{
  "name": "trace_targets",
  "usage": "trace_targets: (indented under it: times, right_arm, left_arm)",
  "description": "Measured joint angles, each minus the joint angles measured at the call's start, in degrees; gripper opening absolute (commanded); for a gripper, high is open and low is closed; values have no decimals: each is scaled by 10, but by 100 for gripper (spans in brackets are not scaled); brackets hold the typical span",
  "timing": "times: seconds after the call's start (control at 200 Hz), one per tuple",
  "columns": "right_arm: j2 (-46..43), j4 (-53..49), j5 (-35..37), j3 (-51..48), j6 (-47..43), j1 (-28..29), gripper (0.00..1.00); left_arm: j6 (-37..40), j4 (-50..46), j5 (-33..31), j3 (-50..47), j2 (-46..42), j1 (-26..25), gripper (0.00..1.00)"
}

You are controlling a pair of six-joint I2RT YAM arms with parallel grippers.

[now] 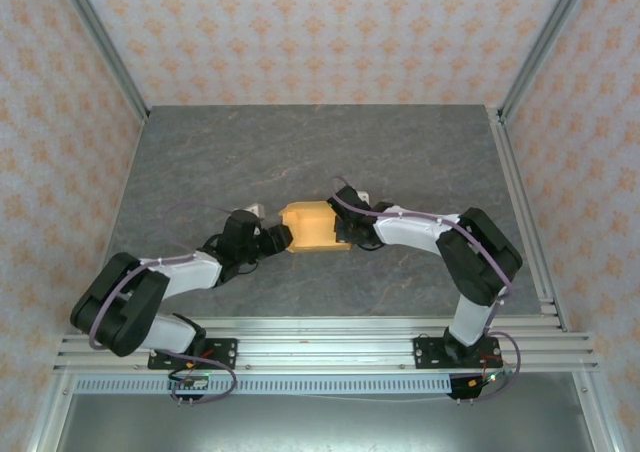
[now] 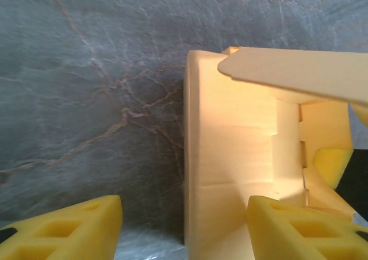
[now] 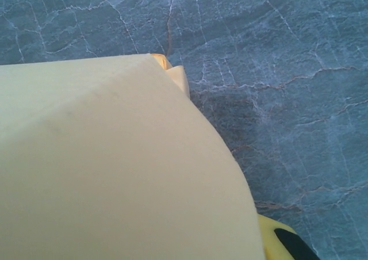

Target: Fold the paper box

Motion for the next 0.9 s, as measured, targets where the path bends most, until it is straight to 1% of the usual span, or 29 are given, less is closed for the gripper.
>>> trace_targets:
  times: [0.1, 0.265, 0.355, 0.45, 0.576, 0.746, 0.821, 0.901]
  right_arm:
    - [1, 1, 0, 0, 0, 0, 15]
    - [2, 4, 0, 0, 0, 0, 13]
    - [5, 4, 3, 2, 0, 1, 12]
    - [8, 4, 7, 5, 0, 1, 12]
    - [11, 4, 10, 9, 0, 2, 12]
    - [13, 3, 17, 12, 0, 5, 12]
    - [17, 2, 21, 16, 0, 6, 11]
    - [19, 3, 24, 18, 3, 9, 11]
  left_arm:
    - [-14, 31, 16, 5, 23, 0, 52]
    - [-22, 43, 20, 31, 33, -21, 49]
    - [-18, 40, 10, 47, 33, -33, 46]
    - [-17, 33, -3, 55, 42, -33, 42]
    - [-15, 16, -17, 61, 60, -34, 40]
    - [6, -26, -61, 89, 70, -52, 38]
    - [22, -59, -96, 109, 70, -65, 35]
    - [40, -99, -137, 132, 74, -81, 35]
